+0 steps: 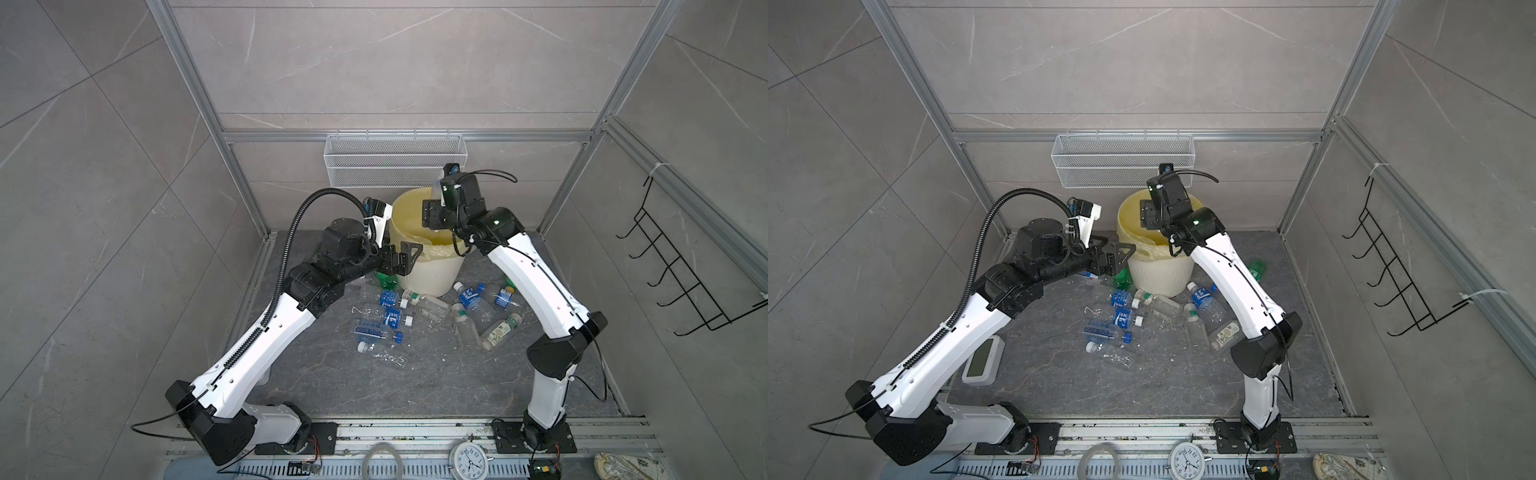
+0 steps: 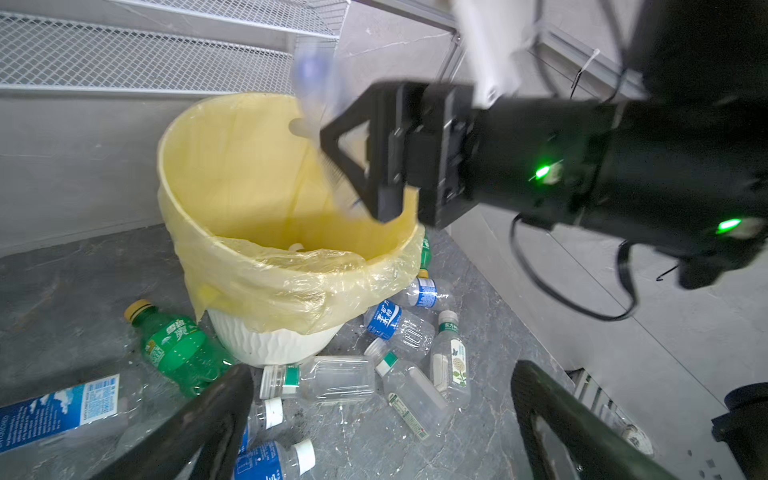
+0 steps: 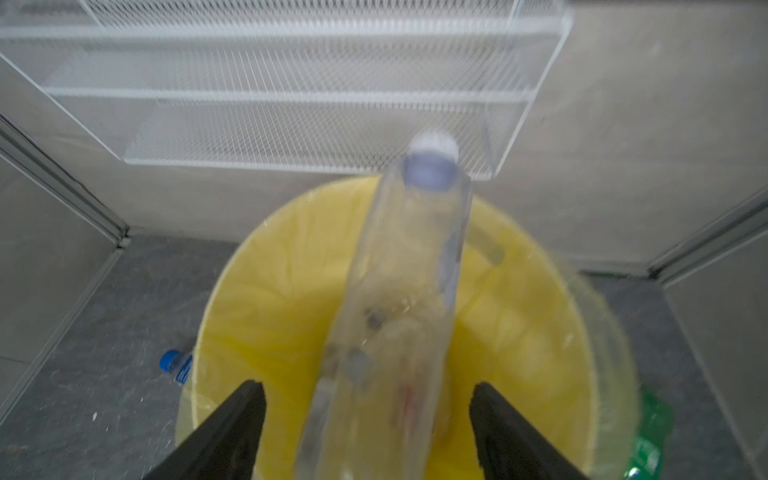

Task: Throw the plastic bottles in the bin
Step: 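Lift the bottle above the bin with the right gripper while the left withdraws, then open the right gripper to drop the white-capped bottle into the bin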

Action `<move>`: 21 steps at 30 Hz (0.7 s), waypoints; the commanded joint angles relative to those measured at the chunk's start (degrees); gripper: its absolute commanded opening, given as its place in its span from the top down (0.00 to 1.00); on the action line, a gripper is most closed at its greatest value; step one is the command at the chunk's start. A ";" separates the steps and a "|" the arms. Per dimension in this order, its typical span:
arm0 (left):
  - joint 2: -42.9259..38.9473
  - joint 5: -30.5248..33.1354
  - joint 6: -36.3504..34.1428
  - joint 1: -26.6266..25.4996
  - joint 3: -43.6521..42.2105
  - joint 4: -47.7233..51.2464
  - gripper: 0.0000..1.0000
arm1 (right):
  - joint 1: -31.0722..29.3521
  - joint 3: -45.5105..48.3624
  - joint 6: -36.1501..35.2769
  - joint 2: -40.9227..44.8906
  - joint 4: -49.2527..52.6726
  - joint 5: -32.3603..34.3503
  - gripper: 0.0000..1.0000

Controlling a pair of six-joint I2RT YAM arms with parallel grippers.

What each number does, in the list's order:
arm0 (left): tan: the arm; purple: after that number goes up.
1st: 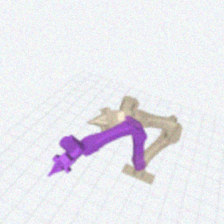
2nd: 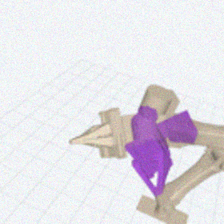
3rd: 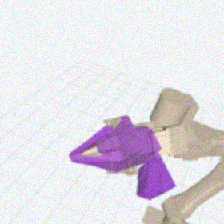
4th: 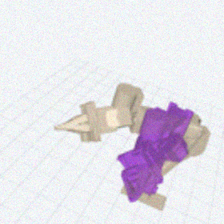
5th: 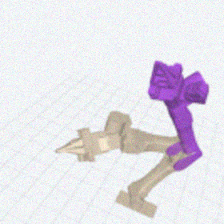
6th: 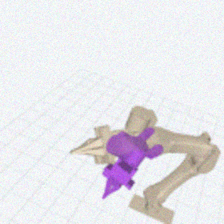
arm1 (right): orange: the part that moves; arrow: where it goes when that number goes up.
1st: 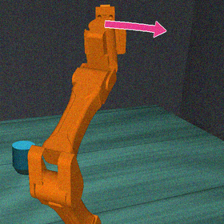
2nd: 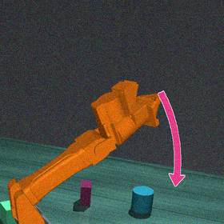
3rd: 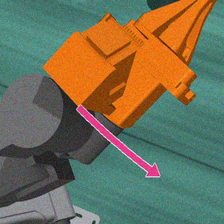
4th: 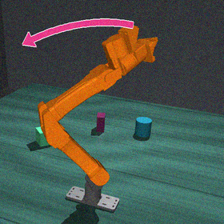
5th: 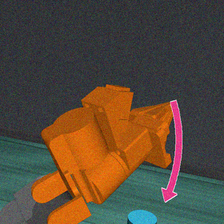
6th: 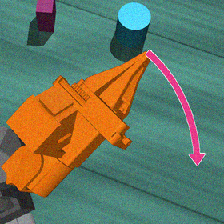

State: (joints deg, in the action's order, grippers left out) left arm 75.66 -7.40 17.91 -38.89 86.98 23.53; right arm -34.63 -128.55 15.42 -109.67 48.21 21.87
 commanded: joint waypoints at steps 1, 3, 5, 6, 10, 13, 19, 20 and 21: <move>-2.00 3.45 -2.20 0.04 -1.26 -1.14 0.00 | -0.60 -1.15 1.54 4.81 -0.88 -1.61 0.06; -1.84 4.37 -1.90 0.04 -1.79 -1.74 0.00 | -0.62 -1.31 1.37 5.42 -0.10 -1.42 0.02; -1.53 5.25 -1.28 0.11 -2.29 -1.94 0.00 | -0.56 -0.22 1.19 6.59 0.07 -1.28 0.01; -1.22 5.80 -0.76 0.13 -2.31 -1.64 0.00 | -0.61 0.72 1.20 7.33 -0.03 -1.21 0.01; -0.13 8.16 0.53 0.11 -1.58 1.15 0.00 | -0.57 4.80 1.36 10.93 -0.73 -0.73 0.01; 0.10 9.61 1.32 0.13 -1.49 2.34 0.00 | -0.59 8.25 1.37 13.87 -1.33 -0.47 0.01; 0.62 9.61 2.33 0.34 -1.46 3.70 0.00 | 0.60 15.19 0.65 20.11 -1.64 1.16 0.01; 0.78 9.45 2.66 0.56 -1.60 4.08 0.00 | 1.00 16.34 0.66 21.14 -1.89 1.16 0.01; 0.96 9.11 3.20 0.76 -1.80 4.34 0.00 | 1.35 17.82 0.67 22.36 -2.13 1.24 0.01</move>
State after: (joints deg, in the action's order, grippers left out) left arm 76.12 1.41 19.55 -38.68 84.62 27.14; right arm -34.28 -113.47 15.90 -90.65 46.63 21.67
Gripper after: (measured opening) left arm 0.996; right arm 0.993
